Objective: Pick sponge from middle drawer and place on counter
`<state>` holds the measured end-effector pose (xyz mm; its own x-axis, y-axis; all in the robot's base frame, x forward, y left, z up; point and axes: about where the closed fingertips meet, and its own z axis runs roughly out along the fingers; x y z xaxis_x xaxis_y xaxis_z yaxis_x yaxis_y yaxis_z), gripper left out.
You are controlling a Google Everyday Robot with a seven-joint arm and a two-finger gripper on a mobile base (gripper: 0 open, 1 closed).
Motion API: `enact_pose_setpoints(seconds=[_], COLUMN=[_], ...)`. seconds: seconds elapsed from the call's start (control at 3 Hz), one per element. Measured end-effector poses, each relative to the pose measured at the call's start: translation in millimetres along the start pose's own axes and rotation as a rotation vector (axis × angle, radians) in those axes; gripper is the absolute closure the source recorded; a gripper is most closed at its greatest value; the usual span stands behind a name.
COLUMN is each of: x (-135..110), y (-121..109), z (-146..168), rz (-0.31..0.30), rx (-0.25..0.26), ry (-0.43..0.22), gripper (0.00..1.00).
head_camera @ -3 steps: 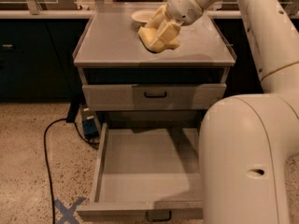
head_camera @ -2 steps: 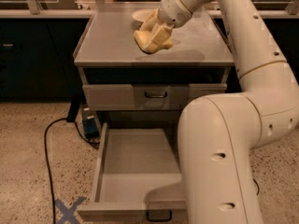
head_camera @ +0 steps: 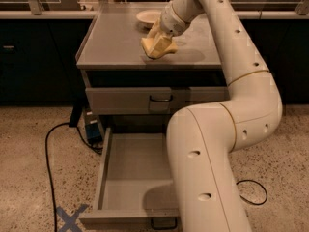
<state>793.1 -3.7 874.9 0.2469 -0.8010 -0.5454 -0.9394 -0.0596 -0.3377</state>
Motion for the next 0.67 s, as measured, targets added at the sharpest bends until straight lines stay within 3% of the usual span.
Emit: enact_pose_setpoints(seconds=[0.33,0.67], x=[0,21], y=[0,-25], z=[0,-7], rz=[0.000,0.066], rx=[0.000,0.103], ry=[0.000,0.096], gripper=[1.00,1.00])
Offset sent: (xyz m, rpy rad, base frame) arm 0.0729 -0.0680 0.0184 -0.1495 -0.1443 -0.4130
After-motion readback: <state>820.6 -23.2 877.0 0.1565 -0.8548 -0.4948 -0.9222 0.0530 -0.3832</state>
